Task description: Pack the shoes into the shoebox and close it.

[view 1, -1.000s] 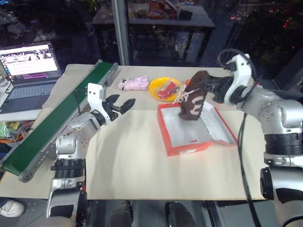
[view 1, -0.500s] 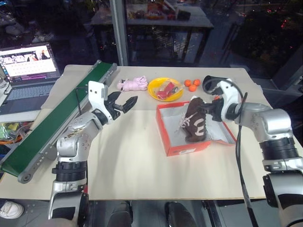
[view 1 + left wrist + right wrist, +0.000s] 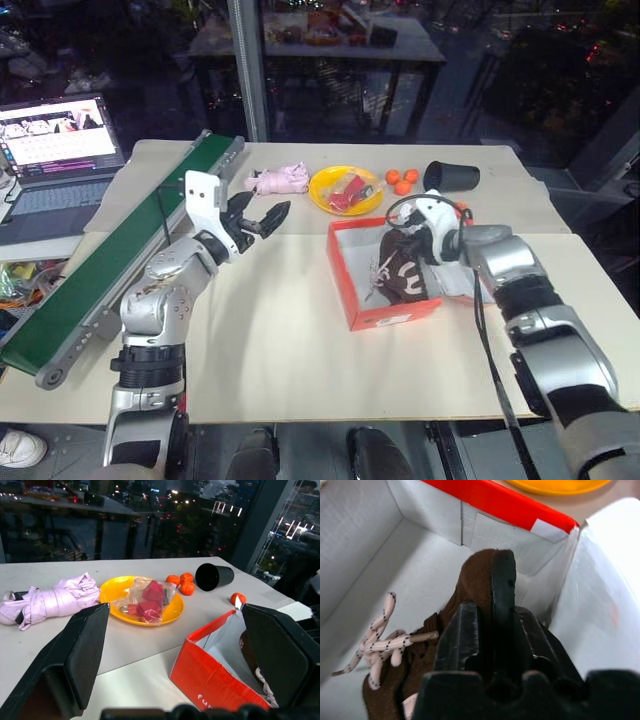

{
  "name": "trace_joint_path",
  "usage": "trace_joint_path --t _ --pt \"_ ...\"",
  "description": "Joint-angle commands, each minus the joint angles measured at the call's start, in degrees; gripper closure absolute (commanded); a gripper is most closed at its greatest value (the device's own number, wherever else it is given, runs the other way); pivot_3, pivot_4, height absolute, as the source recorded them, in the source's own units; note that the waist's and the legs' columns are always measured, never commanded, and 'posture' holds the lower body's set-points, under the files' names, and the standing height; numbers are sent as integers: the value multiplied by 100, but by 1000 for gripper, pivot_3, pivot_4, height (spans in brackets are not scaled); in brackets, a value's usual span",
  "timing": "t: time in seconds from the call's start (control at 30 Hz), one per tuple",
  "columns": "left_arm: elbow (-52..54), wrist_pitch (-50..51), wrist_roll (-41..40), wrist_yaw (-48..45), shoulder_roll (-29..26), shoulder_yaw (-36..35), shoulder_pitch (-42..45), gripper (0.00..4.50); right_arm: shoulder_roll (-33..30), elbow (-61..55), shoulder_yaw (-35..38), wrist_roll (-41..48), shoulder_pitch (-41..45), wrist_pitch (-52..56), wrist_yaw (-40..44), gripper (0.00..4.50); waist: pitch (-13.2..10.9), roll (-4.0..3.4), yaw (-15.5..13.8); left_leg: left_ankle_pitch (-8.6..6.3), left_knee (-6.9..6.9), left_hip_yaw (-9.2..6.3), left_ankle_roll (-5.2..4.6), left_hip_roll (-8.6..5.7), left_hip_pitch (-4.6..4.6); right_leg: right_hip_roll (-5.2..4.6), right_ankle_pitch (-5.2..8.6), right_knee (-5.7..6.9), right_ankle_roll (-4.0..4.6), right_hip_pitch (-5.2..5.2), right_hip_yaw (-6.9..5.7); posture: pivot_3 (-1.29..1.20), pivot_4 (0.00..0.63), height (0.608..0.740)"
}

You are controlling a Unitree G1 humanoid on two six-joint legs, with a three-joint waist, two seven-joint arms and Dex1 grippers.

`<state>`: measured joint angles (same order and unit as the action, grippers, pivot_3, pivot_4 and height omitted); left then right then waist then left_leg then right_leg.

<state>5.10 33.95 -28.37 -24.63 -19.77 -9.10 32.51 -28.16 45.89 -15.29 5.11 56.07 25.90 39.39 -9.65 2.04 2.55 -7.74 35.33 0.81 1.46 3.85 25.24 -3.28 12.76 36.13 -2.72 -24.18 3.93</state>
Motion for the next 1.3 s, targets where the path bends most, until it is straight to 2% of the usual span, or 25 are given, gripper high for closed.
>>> trace_joint_path --t 0.03,0.07,0.1,0.2,0.23,0.43,0.6,0.77,1.0,1.13,1.3 --pt "286 -4 -44 34 -13 -28 27 0 112 315 151 -258 253 -426 -138 1949 0 0 -3 0 -2 0 0 0 3 0 0 0 0 -3 0 0 150 740" --pt "292 4 -51 33 -18 -27 30 0 147 342 204 -300 306 -486 -193 1508 0 0 -4 0 -1 0 0 -1 3 -1 -1 0 0 0 0 0 150 740" --pt "294 9 -55 31 -22 -26 31 0 172 349 247 -334 348 -527 -247 1306 0 0 -3 0 -1 1 1 -2 4 -2 -2 -1 -1 -2 2 0 150 740" --pt "285 15 -58 18 -46 -38 33 0 216 214 364 -391 407 -605 -386 231 -2 -3 -4 1 -1 1 1 -2 4 -1 -1 3 -1 -5 2 0 150 740" --pt "279 17 -56 12 -55 -39 35 0 225 68 440 -370 422 -576 -441 110 -2 -3 -6 0 -2 1 1 -2 4 -1 -1 2 -1 -6 2 0 150 740" --pt "143 -35 7 25 -193 -144 81 0 269 -1534 950 -40 348 194 -472 110 -5 -6 -1 0 -3 1 1 -1 14 -1 -1 5 -1 -15 2 0 150 740" --pt "-64 -278 382 217 -529 -342 -124 0 444 -3302 1620 1106 -12 1060 31 110 -5 -6 12 0 -6 0 1 2 13 3 -1 10 -1 -18 3 0 150 740" --pt "-125 -241 258 346 -764 -955 -524 0 491 -4713 1916 1870 -815 1495 208 110 -5 -6 -39 0 -9 0 1 3 11 -1 0 3 -1 -12 -1 0 150 740" --pt "-29 -269 300 446 -1054 -1590 -1174 0 581 -5841 1707 2355 -1836 1760 210 110 -5 -6 -43 0 -6 4 2 4 10 -2 0 6 1 -15 -1 0 150 740" --pt "-34 -436 476 639 -1122 -1856 -1504 0 640 -6139 1349 2194 -2201 1718 38 110 -4 -5 -21 0 -8 4 2 6 9 -2 2 5 4 -17 0 0 150 740" --pt "174 -514 476 812 -948 -1979 -1989 0 750 -6202 1040 1991 -2569 1508 -169 110 -4 -4 -22 -1 -8 7 3 6 7 -3 2 5 5 -16 0 0 150 740"
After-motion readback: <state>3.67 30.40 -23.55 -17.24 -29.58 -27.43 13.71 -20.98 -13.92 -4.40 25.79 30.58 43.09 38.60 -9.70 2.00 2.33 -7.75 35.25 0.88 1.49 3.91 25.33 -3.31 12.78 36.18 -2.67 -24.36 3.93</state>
